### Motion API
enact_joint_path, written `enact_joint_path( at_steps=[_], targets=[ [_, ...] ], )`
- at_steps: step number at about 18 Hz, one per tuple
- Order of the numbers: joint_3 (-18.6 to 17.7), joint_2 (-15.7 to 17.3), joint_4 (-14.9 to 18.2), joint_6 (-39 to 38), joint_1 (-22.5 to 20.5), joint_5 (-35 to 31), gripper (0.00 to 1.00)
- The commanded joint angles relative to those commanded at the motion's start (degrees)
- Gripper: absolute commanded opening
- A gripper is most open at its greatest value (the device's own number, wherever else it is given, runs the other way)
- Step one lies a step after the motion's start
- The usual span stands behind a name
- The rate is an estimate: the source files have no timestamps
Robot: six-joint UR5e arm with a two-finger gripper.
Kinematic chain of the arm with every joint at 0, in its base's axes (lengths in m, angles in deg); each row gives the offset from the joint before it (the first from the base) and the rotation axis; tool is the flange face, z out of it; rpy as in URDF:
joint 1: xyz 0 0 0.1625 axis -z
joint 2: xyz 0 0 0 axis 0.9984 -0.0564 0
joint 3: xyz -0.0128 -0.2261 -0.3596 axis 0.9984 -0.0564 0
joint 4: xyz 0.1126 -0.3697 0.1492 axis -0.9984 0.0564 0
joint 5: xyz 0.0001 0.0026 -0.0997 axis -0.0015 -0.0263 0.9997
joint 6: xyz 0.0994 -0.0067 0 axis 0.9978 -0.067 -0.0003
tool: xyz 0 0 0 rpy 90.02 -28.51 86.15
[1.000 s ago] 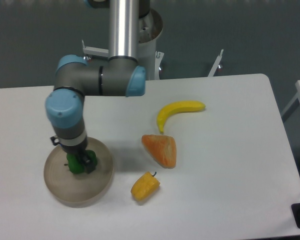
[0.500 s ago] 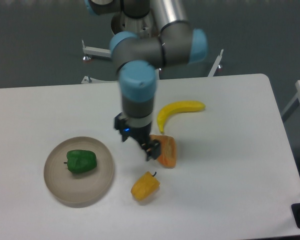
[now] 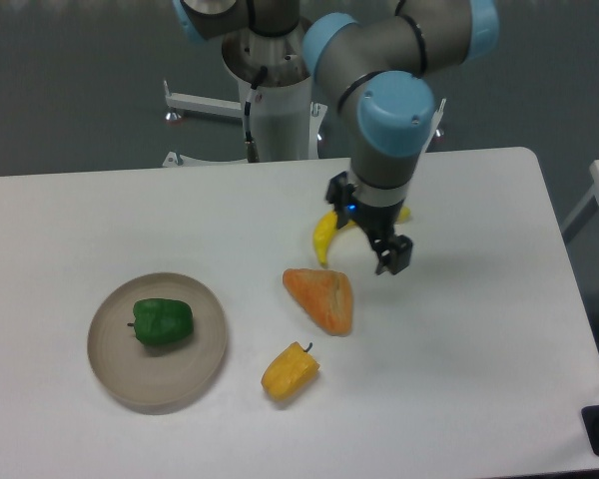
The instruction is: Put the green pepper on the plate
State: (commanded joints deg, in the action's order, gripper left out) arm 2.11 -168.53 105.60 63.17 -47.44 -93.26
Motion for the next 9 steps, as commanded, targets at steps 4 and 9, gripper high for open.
enact_joint_path(
  at_steps=[4, 9],
  targets=[
    [-0.88, -0.27, -0.53, 2.64, -1.67, 0.09, 1.00],
    [-0.88, -0.44, -0.96, 3.34, -3.34, 4.30, 1.00]
  ],
)
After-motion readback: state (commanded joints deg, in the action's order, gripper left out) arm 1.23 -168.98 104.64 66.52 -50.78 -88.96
